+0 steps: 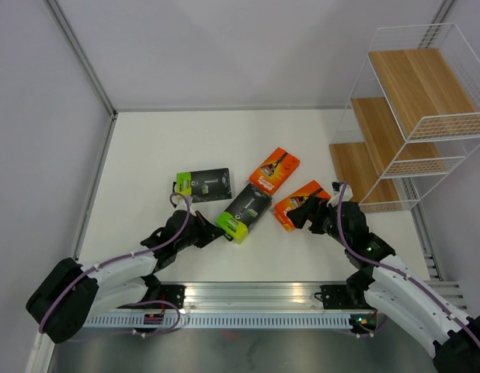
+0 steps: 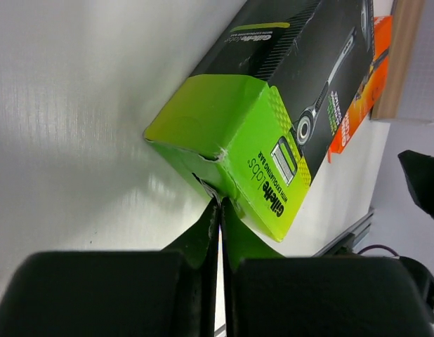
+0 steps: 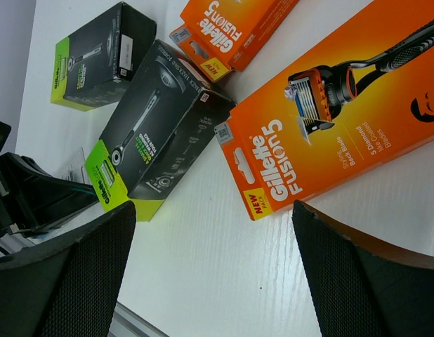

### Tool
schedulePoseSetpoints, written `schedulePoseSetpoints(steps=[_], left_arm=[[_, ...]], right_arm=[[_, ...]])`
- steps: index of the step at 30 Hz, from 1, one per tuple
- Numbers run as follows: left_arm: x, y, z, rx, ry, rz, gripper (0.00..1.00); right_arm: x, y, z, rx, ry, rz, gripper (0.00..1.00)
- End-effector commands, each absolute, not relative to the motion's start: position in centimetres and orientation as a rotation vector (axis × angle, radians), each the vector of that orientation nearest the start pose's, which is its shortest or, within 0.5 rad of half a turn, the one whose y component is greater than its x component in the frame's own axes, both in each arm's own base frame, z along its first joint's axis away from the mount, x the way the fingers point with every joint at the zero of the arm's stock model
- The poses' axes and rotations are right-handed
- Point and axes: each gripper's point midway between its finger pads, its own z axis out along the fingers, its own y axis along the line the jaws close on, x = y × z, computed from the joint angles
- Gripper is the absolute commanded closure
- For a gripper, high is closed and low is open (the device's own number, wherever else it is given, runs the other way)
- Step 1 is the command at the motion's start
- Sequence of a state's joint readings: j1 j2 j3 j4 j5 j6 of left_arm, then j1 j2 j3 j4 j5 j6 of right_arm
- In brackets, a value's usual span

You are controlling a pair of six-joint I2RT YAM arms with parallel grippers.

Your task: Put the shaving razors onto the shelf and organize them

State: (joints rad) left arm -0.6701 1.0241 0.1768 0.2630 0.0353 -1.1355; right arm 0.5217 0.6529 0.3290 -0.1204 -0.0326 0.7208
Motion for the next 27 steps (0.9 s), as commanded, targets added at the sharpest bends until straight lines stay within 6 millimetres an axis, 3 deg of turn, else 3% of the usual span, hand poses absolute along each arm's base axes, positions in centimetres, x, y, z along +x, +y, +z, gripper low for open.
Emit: schedulePoseSetpoints(steps=[1,3,9,10,16,21,27], left_arm=[[22.2,-22.4,8.4,-0.39,2.179,-1.03,0.98],[22.6,-22.0,9.1,-0.359,2.178,-0.973,0.98],[23.2,-20.5,14.5,-0.212,2.145,-0.827,0.98],[23.1,-19.8,14.3,-0.199,2.162,-0.773,0.98],[24.0,-18.2,17.8,-0.212,2.078,-0.696,0.98],[24.1,-16.5,19.2,-0.235,2.098,-0.586,0.98],[24.0,-15.3,21.5,-0.176,2.053,-0.526,0.98]], right_arm=[[22.5,16.6,12.5,0.201,2.079,0.814,0.02],[23.2,15.8,12.6,0.239,2.071,0.745,0.02],[25.7,13.6,11.5,0.276,2.113,0.494,0.02],[26.1,13.3,11.6,0.283,2.113,0.461,0.02],[29.0,11.7,10.4,0.379,2.128,0.255,0.02],[28.4,9.6,7.6,0.552,2.206,0.081,0.02],[27.5,10.4,5.0,0.643,2.196,0.199,0.02]])
